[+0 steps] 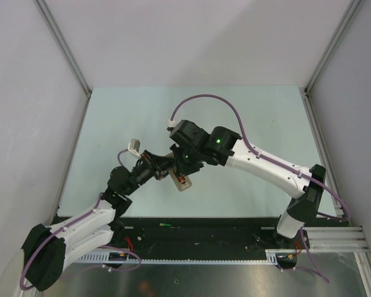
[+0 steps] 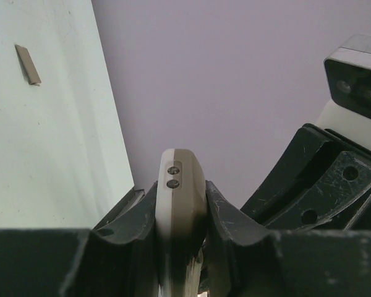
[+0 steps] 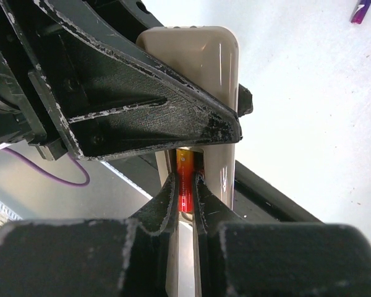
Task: Load the batteries into the remote control
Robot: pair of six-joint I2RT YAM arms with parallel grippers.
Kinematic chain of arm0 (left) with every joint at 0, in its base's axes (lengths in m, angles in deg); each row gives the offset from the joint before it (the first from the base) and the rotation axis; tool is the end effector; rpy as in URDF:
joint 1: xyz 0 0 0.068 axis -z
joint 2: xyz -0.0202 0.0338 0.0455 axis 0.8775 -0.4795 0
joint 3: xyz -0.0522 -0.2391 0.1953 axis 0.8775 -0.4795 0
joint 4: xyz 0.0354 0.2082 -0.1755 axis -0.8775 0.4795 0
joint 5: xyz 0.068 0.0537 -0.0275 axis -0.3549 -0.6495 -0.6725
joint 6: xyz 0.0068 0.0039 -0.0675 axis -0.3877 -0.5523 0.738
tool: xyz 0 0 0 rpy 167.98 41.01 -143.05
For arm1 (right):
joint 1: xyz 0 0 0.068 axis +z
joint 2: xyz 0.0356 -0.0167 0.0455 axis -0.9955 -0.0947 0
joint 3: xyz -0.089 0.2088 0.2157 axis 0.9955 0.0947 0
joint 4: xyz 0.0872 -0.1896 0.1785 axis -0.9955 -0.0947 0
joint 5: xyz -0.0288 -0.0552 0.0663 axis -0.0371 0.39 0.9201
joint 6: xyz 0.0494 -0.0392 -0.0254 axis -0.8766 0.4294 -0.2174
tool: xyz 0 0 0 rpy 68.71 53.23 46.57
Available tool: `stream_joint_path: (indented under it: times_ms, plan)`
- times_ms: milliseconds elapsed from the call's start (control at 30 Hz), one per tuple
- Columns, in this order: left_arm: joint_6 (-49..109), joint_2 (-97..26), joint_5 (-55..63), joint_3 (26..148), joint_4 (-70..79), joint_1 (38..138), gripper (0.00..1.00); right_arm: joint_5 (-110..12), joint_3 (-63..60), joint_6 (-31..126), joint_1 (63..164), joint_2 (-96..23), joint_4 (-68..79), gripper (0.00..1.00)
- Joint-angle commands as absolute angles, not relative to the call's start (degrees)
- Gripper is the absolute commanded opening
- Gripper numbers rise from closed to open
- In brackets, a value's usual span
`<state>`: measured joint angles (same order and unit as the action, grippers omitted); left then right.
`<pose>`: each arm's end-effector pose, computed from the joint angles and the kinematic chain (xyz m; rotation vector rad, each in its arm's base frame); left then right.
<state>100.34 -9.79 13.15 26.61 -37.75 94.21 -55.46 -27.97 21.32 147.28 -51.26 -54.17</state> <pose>0.1497 -0.1163 0.2507 -0.4488 1.6983 -1.7880 0.1732 0.3375 0.3987 -0.6878 2.5713 0.6470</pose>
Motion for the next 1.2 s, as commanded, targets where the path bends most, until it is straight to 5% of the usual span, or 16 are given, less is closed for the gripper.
stream_joint_path:
  times_ms: [0, 1167]
  plan:
    - [103.46, -8.50, 14.40, 28.77, -43.73, 95.01, 0.00, -52.26, -27.65, 18.85, 148.55, -52.20, -40.79, 0.00]
    - [101.18, -4.72, 4.46, 25.61, -43.91, 96.59, 0.00, -60.61, -20.17, 8.12, 150.57, -49.83, -35.86, 0.01]
